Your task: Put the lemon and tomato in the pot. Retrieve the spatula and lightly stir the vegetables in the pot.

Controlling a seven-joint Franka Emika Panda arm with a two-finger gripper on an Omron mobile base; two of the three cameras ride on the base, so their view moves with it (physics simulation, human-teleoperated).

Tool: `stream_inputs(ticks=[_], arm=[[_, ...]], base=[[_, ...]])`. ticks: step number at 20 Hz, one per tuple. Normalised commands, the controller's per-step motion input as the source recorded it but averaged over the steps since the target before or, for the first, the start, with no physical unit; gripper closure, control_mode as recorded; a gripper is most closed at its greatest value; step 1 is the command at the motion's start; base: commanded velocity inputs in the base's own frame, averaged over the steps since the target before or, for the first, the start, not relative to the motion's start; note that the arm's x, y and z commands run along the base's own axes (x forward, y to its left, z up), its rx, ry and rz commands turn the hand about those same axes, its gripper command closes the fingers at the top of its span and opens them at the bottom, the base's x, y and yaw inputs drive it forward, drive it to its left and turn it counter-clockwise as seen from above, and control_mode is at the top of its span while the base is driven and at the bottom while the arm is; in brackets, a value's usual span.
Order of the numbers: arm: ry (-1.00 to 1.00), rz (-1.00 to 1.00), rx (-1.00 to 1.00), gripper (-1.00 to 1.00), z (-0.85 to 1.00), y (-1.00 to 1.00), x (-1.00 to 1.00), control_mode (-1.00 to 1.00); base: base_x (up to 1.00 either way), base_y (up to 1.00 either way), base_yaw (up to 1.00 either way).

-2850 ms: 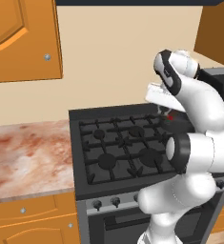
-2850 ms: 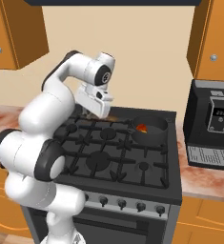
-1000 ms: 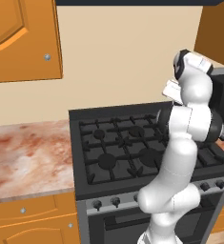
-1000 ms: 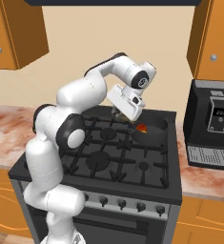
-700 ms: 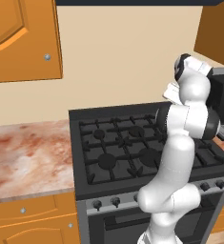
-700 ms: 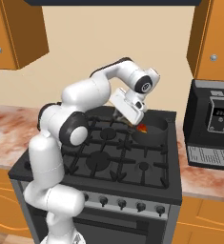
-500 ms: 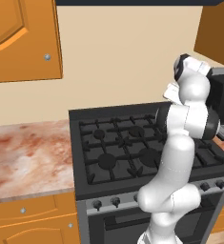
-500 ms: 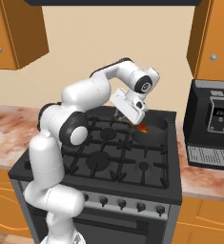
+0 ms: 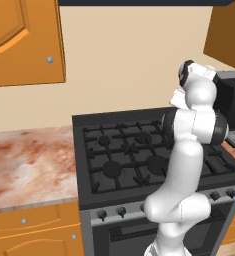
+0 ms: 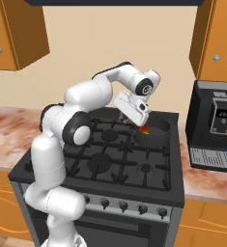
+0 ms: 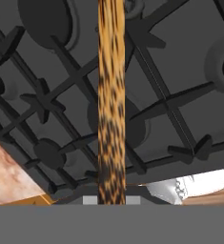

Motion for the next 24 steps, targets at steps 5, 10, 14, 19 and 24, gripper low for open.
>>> stream_inputs(ticks=[5,10,14,19,24], arm=[[0.14,0.00,0.10,1.00,0.05,-0.07,0.00,-1.00],[0.12,0.00,0.08,1.00,0.02,-0.06,-0.01,-1.00],[0.00,0.00,0.00,1.00,0.00,-0.21,0.14,-1.00],[0.03,0.00,0.01,1.00,0.00,-0.22,0.04,-1.00],[0.03,0.00,0.03,1.00,0.01,-0.22,0.00,-1.00]], base=[[0.00,0.00,0.00],[0.00,0.00,0.00],[0.00,0.00,0.00],[0.00,0.00,0.00],[0.00,0.00,0.00]])
